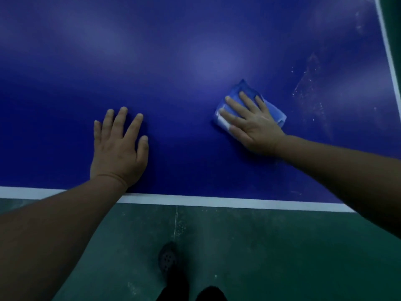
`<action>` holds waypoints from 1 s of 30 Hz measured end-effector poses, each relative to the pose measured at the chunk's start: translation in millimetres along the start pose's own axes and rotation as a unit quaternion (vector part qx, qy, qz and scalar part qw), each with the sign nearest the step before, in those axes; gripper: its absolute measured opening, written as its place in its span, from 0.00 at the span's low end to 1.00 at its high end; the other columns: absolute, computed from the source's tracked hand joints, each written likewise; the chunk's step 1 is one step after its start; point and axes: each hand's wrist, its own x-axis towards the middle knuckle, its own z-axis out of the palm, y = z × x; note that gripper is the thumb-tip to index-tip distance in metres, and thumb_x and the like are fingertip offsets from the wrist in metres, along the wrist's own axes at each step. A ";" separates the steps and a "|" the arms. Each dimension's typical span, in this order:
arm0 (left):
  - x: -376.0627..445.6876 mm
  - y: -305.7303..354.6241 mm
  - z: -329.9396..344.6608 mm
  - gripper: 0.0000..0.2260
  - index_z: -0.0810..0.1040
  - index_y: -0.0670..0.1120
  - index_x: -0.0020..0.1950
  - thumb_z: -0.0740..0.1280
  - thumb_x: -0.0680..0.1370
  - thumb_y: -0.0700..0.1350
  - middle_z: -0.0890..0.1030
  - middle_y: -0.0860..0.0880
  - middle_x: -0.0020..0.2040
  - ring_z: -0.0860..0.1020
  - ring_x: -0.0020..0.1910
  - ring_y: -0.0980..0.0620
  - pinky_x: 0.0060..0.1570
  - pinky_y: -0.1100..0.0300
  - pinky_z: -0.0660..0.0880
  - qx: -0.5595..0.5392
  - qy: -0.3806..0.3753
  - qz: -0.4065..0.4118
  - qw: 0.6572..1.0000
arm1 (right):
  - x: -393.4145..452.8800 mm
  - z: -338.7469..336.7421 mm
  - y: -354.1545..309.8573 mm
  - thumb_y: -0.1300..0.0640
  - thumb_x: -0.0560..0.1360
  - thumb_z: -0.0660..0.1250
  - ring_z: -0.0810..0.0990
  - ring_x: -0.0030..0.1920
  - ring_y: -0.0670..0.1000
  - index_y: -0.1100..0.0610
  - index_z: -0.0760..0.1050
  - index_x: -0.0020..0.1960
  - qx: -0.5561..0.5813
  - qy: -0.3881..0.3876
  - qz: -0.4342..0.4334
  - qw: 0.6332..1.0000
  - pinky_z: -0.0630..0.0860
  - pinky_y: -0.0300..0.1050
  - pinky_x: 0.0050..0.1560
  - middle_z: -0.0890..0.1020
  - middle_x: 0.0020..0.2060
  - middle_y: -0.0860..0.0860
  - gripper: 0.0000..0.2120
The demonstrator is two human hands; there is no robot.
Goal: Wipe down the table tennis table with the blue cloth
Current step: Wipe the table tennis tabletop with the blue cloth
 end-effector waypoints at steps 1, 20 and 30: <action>0.5 0.1 -0.2 0.27 0.59 0.51 0.79 0.47 0.81 0.58 0.55 0.44 0.81 0.47 0.80 0.44 0.77 0.43 0.41 0.001 -0.004 0.001 1.000 | -13.1 5.5 -12.0 0.43 0.83 0.49 0.56 0.78 0.66 0.45 0.62 0.78 -0.011 0.005 -0.030 0.999 0.54 0.73 0.73 0.61 0.79 0.53 0.25; -0.3 2.0 -0.7 0.28 0.59 0.51 0.79 0.46 0.80 0.59 0.55 0.44 0.81 0.47 0.80 0.44 0.77 0.44 0.40 0.004 -0.008 -0.003 1.000 | -84.5 32.2 -88.3 0.40 0.84 0.46 0.47 0.80 0.62 0.40 0.51 0.80 -0.035 -0.060 -0.304 0.950 0.41 0.68 0.76 0.51 0.81 0.47 0.25; -0.2 1.0 1.0 0.28 0.59 0.51 0.79 0.47 0.80 0.58 0.55 0.44 0.81 0.47 0.80 0.44 0.77 0.44 0.40 -0.001 -0.003 0.003 1.000 | 22.4 8.4 -85.8 0.43 0.82 0.43 0.49 0.80 0.61 0.43 0.54 0.80 0.034 0.010 0.173 0.984 0.45 0.67 0.76 0.53 0.81 0.48 0.26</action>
